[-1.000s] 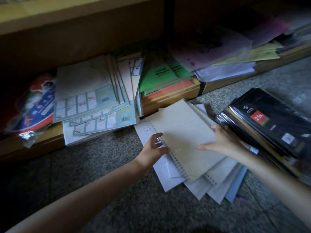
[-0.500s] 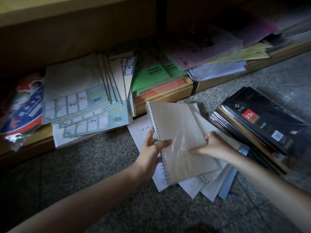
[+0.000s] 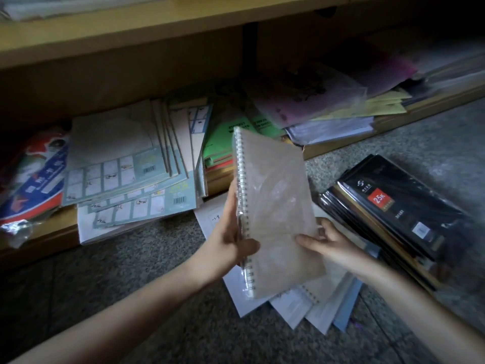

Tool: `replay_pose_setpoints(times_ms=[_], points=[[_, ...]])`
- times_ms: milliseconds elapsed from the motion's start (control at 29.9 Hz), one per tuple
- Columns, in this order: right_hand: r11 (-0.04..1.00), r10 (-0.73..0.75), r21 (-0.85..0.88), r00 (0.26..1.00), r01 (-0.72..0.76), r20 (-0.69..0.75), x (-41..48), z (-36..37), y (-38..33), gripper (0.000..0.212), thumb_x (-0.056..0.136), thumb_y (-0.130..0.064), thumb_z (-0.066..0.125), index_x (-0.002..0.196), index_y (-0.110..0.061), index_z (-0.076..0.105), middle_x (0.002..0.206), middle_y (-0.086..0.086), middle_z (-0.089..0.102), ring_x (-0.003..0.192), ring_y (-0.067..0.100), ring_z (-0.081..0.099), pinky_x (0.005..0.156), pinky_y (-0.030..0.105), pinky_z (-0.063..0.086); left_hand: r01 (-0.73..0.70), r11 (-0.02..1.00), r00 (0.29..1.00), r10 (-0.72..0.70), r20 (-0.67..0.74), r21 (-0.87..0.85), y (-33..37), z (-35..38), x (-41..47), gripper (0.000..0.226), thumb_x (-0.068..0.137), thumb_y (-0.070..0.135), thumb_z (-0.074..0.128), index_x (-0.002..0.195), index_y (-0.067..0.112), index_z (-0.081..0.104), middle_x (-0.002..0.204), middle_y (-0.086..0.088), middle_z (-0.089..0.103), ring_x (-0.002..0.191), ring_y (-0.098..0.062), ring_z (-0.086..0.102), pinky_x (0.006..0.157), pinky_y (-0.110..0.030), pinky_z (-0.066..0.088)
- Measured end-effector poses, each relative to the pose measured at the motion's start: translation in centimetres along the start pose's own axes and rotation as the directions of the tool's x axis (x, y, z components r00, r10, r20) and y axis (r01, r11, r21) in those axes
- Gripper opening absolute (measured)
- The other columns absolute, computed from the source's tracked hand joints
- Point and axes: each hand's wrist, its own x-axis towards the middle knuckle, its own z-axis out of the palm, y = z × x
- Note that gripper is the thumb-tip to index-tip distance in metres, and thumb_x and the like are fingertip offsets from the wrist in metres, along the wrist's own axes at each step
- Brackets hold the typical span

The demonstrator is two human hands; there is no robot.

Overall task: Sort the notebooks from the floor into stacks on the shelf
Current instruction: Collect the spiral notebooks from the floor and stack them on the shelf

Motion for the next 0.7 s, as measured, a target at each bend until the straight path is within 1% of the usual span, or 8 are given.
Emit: replay_pose_setpoints(times_ms=[100, 167, 234, 334, 435, 569, 635, 702], points=[[0.969, -0.140, 0.209, 0.990, 0.131, 0.028, -1.7, -0.2, -2.4, 0.066, 0.059, -0.053, 0.073, 0.115, -0.025, 0.056, 0.110, -0.010, 0.069, 0.099, 0.004, 0.065, 0.080, 0.020, 0.050, -0.049, 0.999, 0.998, 0.049, -0.032, 0.000, 2.8, -1.5, -0.2, 0.110, 0.071, -0.014, 0.055, 0.144, 0.051, 0.005, 0.150, 0.007, 0.033, 0.132, -0.018, 0.043, 0.098, -0.043, 0.047], [0.935, -0.261, 0.253, 0.965, 0.248, 0.019, -2.6, -0.6, -4.8, 0.039, 0.071, -0.034, 0.064, 0.108, -0.026, 0.056, 0.095, -0.018, 0.071, 0.079, 0.003, 0.068, 0.059, 0.019, 0.052, -0.080, 0.997, 0.996, 0.079, -0.045, -0.012, 4.7, -2.2, -0.3, 0.106, 0.071, -0.015, 0.054, 0.143, 0.050, 0.012, 0.140, 0.004, 0.048, 0.122, -0.021, 0.054, 0.088, -0.045, 0.052], [0.892, -0.383, 0.255, 0.924, 0.372, -0.007, -3.1, -1.3, -7.9, 0.029, 0.078, -0.026, 0.059, 0.106, -0.028, 0.051, 0.081, -0.014, 0.069, 0.055, 0.009, 0.062, 0.033, 0.025, 0.043, -0.147, 0.989, 0.986, 0.147, -0.081, 0.005, 6.4, -2.7, -0.4, 0.101, 0.072, -0.018, 0.055, 0.142, 0.045, 0.018, 0.131, 0.006, 0.057, 0.116, -0.019, 0.058, 0.083, -0.041, 0.055], [0.793, -0.577, 0.214, 0.816, 0.570, -0.034, -3.9, -1.7, -13.0, 0.031, 0.078, -0.044, 0.067, 0.105, -0.041, 0.052, 0.088, -0.013, 0.068, 0.057, 0.008, 0.061, 0.033, 0.026, 0.042, -0.290, 0.953, 0.946, 0.299, -0.127, 0.088, 9.1, -3.2, -0.3, 0.096, 0.075, -0.020, 0.056, 0.144, 0.033, 0.017, 0.137, 0.005, 0.052, 0.125, -0.019, 0.051, 0.092, -0.037, 0.052], [0.687, -0.695, 0.203, 0.713, 0.697, -0.097, -4.1, -1.2, -17.0, 0.028, 0.080, -0.032, 0.059, 0.107, -0.036, 0.051, 0.092, -0.014, 0.069, 0.063, 0.007, 0.062, 0.033, 0.024, 0.043, -0.392, 0.906, 0.886, 0.419, -0.200, 0.161, 11.7, -4.3, -0.2, 0.094, 0.073, -0.015, 0.056, 0.147, 0.026, 0.015, 0.145, -0.002, 0.044, 0.131, -0.023, 0.044, 0.102, -0.044, 0.043], [0.583, -0.771, 0.228, 0.620, 0.780, -0.147, -3.9, 0.1, -22.5, 0.026, 0.085, -0.022, 0.060, 0.109, -0.030, 0.054, 0.093, -0.007, 0.069, 0.059, 0.005, 0.060, 0.030, 0.015, 0.037, -0.445, 0.873, 0.802, 0.487, -0.345, 0.199, 14.9, -5.7, 0.1, 0.077, 0.075, -0.007, 0.061, 0.141, 0.017, 0.030, 0.128, -0.004, 0.060, 0.113, -0.018, 0.060, 0.082, -0.029, 0.055], [0.582, -0.766, 0.251, 0.625, 0.773, -0.151, -3.4, 0.8, -24.8, 0.023, 0.088, -0.016, 0.053, 0.109, -0.025, 0.053, 0.090, -0.005, 0.068, 0.050, 0.000, 0.057, 0.028, 0.011, 0.029, -0.426, 0.876, 0.772, 0.482, -0.415, 0.227, 15.9, -6.1, 0.0, 0.076, 0.073, -0.004, 0.067, 0.138, 0.018, 0.034, 0.116, -0.001, 0.066, 0.091, -0.008, 0.066, 0.066, -0.017, 0.053], [0.608, -0.755, 0.239, 0.645, 0.757, -0.122, -2.5, 1.8, -26.5, 0.019, 0.091, -0.018, 0.050, 0.108, -0.025, 0.054, 0.088, -0.003, 0.067, 0.045, 0.001, 0.052, 0.027, 0.011, 0.024, -0.401, 0.876, 0.756, 0.481, -0.443, 0.268, 16.5, -6.5, -0.3, 0.084, 0.070, -0.001, 0.072, 0.140, 0.024, 0.032, 0.117, 0.000, 0.066, 0.094, -0.010, 0.067, 0.068, -0.021, 0.056]])
